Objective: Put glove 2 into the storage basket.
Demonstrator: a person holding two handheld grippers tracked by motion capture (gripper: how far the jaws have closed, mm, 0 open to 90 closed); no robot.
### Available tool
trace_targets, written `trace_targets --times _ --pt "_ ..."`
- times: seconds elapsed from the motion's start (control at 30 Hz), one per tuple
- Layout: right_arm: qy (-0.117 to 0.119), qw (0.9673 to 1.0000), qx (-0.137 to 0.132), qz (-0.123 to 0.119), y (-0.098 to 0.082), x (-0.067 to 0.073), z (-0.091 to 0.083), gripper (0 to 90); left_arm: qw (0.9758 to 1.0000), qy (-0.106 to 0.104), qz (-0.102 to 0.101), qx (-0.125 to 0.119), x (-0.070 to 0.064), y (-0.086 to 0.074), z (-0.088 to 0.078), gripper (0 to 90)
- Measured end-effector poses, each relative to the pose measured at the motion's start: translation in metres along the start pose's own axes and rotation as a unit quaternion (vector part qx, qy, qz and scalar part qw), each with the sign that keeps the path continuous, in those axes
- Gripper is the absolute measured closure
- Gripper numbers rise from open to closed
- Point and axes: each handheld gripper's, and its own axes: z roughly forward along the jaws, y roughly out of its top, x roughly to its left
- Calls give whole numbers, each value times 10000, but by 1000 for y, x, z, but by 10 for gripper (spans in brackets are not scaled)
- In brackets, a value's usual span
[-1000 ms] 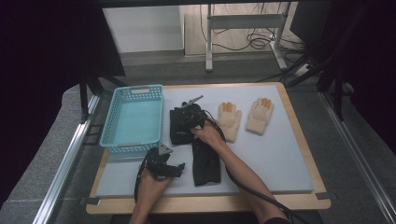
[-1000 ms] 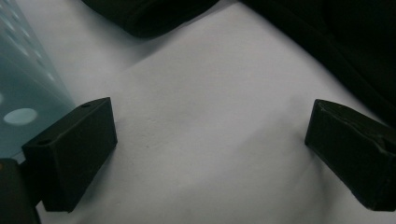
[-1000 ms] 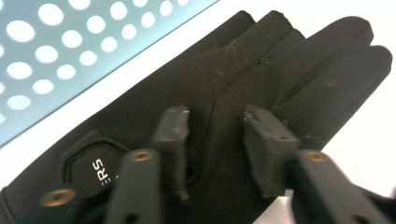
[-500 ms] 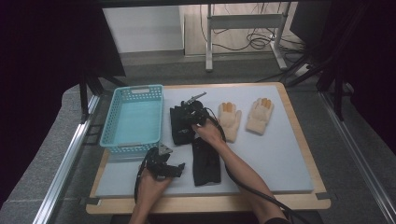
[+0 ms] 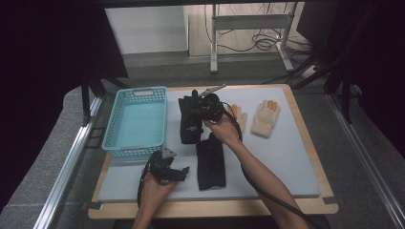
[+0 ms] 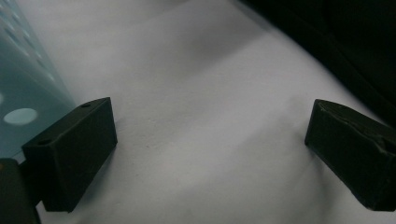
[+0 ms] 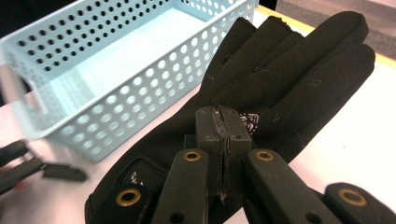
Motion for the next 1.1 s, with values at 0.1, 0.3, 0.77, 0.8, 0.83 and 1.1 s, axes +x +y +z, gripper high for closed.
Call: trace_targets --times 0.1,0.3,0.77,0.8,0.83,1.1 --pt "21 10000 -23 -21 -3 5 -19 877 10000 -1 -3 -11 0 0 0 24" --pt "110 9999 -15 -38 -22 21 -54 877 10000 9 -8 -22 0 0 0 24" --pt "368 9990 261 40 -95 51 -89 876 10000 10 -19 -32 -1 0 0 25" --pt "362 9989 306 63 -100 51 -86 876 10000 11 -15 -26 -1 0 0 25" --pt "352 9988 341 95 -105 50 -82 876 10000 11 -14 -26 -1 0 0 25" --pt "62 9988 400 259 -127 44 -60 873 10000 8 4 -18 0 0 0 26"
